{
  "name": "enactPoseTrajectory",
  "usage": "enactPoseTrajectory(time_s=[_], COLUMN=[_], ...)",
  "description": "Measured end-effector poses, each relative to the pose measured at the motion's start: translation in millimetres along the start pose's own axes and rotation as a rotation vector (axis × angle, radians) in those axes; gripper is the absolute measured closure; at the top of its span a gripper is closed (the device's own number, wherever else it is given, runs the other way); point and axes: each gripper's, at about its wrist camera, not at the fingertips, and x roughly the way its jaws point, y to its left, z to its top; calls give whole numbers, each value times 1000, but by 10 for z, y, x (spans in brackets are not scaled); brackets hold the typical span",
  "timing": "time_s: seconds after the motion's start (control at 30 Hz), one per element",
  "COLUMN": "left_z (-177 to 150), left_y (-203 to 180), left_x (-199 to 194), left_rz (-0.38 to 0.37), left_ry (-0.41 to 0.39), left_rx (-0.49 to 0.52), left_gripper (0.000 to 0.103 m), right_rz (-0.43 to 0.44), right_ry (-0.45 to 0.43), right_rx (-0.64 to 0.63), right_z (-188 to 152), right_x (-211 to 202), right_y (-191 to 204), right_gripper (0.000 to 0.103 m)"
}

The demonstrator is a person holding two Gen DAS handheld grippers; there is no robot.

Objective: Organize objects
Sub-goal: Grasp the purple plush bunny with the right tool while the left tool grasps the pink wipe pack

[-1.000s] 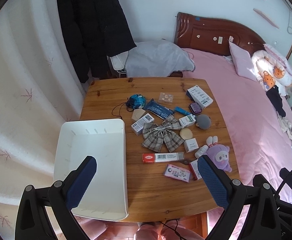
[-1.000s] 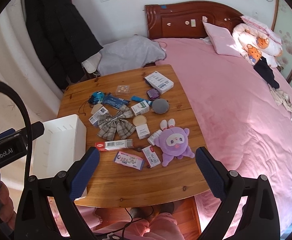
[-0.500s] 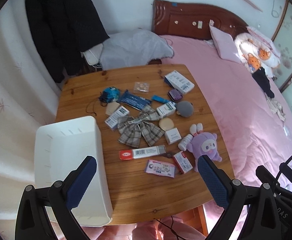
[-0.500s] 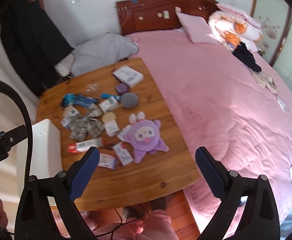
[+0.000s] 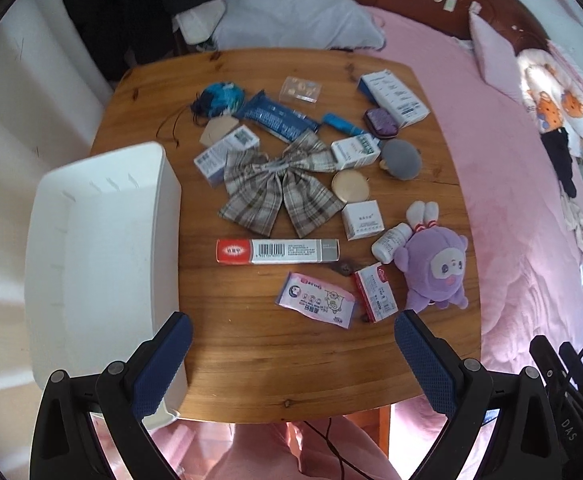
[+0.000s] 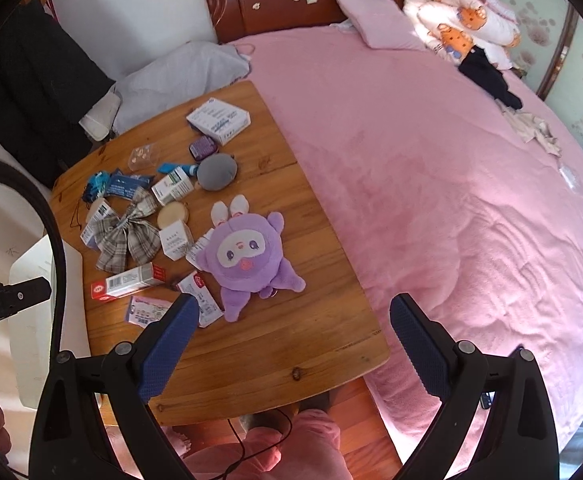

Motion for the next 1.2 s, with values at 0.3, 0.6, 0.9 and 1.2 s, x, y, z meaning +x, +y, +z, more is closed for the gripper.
enactPoseTrajectory(time_s=[0.3,0.6,0.9,1.2], left_z=[34,-84,-273,-323], left_y=[-12,58,276,237], left_x=[571,1253,1538,1607], left_rz=[51,-11,10,74], left_ry=[156,334,379,363], left_rx=[-195,-503,-814,-946], left_gripper=[2,2,2,7], right_rz=[128,202,240,245], right_ry=[65,147,174,181], right_rx=[-104,-287,-403,-447], right_z=[159,249,304,298], right_x=[610,1258,1503,1623], right_y=[9,182,286,260], right_gripper=[6,6,6,9])
